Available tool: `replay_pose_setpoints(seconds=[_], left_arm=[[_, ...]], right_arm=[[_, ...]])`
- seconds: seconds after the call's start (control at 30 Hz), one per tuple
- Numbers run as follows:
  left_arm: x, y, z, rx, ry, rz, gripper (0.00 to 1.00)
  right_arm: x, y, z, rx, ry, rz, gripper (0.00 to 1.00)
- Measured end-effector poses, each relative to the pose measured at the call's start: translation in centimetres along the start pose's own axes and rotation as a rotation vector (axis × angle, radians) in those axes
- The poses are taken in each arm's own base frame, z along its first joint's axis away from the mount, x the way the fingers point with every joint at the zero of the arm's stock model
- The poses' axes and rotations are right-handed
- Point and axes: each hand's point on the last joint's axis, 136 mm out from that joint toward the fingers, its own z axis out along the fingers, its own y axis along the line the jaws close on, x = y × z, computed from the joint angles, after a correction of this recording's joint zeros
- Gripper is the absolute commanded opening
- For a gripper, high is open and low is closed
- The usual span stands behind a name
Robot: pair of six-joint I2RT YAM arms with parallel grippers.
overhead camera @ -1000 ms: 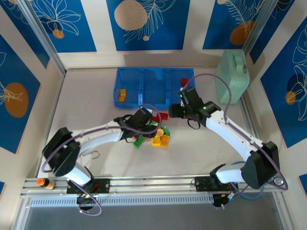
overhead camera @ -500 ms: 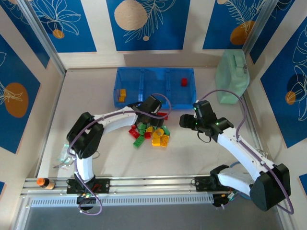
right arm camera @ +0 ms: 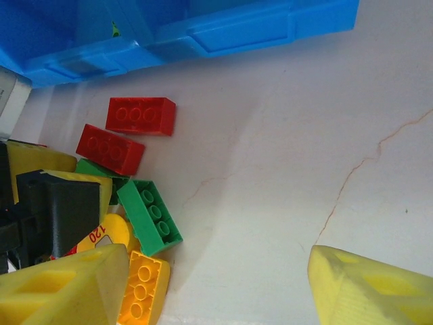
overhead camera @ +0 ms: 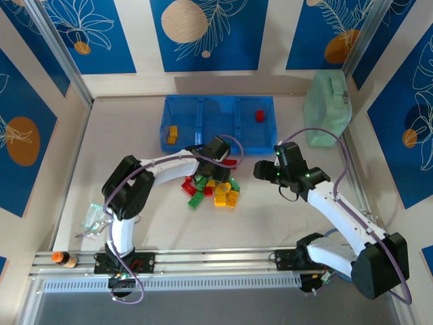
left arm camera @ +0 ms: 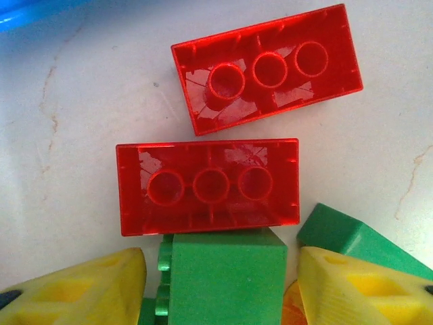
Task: Sort the legos into containers by color
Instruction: Pick up the lego from the center of the table, then place the lego in the container.
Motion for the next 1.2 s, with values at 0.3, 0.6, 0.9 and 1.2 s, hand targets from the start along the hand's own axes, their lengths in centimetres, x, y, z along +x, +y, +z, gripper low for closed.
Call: replay_pose_setpoints(seconds=[0.3,0.6,0.9,1.2], left_arm=[[-0.1,0.1,0.0,-0.01,0.002,0.014,0.45],[-1.2,0.2,-1.6,-0.031,-0.015,0.023,0.45],[-10.6,-0.2,-8.0,-0.012,-0.231,0.022,0.45],[-19.1,3.2,-8.0,-0.073,-0.332,-0.011,0.45]], right_arm=[[0.2,-0.6,-0.3,0.001,-0.012,0.012,0.7],[0.2,-0.5,-0.5,-0.007,-0.013,0.014,0.7],[0.4,-0.3,-0.6,-0.026,-0.009,0.018,0.7],[1.4,-0.5,-0.9,-0.045,-0.002,0.031,0.7]])
